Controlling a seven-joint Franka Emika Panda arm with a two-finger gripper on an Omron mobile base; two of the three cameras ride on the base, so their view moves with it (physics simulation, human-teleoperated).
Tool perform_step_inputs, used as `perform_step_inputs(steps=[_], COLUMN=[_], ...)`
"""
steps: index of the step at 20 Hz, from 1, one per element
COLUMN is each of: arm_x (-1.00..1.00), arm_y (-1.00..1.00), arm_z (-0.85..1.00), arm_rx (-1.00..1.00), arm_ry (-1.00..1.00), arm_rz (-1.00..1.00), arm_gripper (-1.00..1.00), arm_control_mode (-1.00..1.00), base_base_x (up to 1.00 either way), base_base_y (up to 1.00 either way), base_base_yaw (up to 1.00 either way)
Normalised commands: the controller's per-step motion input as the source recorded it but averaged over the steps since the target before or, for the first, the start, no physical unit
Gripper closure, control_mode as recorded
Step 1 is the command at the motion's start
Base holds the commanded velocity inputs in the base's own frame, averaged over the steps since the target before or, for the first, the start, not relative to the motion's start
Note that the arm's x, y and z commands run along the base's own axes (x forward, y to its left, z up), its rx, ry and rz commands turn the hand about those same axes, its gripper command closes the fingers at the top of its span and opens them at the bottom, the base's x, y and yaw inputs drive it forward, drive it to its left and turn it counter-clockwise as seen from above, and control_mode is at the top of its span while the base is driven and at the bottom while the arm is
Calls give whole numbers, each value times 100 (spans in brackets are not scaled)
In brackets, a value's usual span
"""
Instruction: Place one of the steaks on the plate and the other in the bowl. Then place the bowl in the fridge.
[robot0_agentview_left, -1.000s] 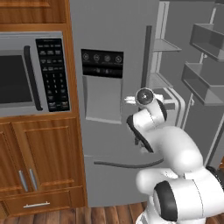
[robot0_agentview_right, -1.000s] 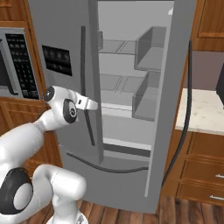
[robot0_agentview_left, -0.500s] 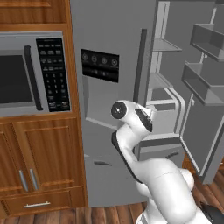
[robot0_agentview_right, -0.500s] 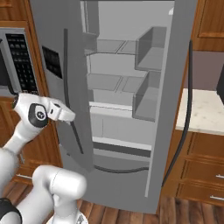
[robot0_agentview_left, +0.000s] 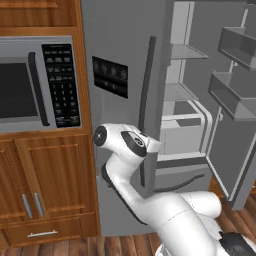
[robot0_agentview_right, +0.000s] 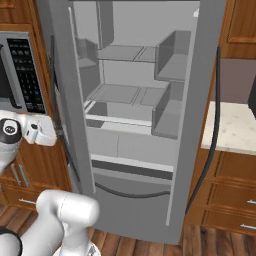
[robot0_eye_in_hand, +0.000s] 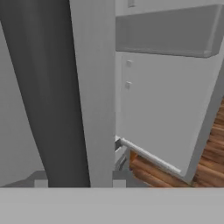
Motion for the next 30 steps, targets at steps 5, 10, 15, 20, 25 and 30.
perform_step_inputs(steps=[5,10,15,20,25,30], arm_x=[-16,-2,0,-6,-53,-79], arm_y=[26,6,3,3,8,-20], arm_z=[0,0,0,0,5,18], arm_rx=[0,0,0,0,0,3], arm_ry=[0,0,0,0,0,-7], arm_rz=[-14,-7,0,0,0,-5], arm_gripper=[-100,-100,-100,-100,-100,-100], arm_control_mode=[-100,-100,-100,-100,-100,-100], base_base_x=[0,0,0,0,0,0], base_base_y=[0,0,0,0,0,0], base_base_yaw=[0,0,0,0,0,0])
